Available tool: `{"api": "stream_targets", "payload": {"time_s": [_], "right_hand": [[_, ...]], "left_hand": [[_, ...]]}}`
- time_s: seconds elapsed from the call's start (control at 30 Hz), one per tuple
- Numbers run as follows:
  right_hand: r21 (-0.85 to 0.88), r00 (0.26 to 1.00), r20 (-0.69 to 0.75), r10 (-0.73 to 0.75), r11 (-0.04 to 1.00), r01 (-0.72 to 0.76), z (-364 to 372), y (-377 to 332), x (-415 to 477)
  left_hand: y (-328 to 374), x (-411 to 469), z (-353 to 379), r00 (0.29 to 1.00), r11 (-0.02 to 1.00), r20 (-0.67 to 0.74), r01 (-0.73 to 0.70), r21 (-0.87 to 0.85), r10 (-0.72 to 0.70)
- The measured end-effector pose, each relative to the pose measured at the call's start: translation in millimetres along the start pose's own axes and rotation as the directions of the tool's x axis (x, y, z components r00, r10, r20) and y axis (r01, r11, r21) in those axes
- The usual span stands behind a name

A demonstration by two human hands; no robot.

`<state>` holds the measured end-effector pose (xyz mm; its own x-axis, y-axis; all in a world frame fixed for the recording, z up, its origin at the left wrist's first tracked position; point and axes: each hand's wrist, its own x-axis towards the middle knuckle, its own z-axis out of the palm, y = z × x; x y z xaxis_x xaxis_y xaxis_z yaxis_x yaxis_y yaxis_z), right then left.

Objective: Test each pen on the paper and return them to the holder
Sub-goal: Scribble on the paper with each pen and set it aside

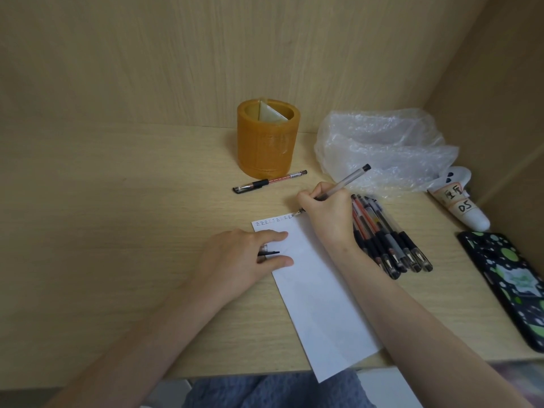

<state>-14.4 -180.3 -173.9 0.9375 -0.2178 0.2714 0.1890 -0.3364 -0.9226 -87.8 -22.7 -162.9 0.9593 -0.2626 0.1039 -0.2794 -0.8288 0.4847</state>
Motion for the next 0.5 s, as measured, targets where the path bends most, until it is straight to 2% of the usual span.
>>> {"api": "stream_targets", "payload": {"time_s": [0.5], "right_hand": [[-0.013, 1.000, -0.028, -0.002, 1.000, 0.002, 1.4, 1.8, 0.6]], "left_hand": [[-0.4, -0.8, 0.2, 1.000, 1.000, -0.008, 0.005, -0.011, -0.005]]}}
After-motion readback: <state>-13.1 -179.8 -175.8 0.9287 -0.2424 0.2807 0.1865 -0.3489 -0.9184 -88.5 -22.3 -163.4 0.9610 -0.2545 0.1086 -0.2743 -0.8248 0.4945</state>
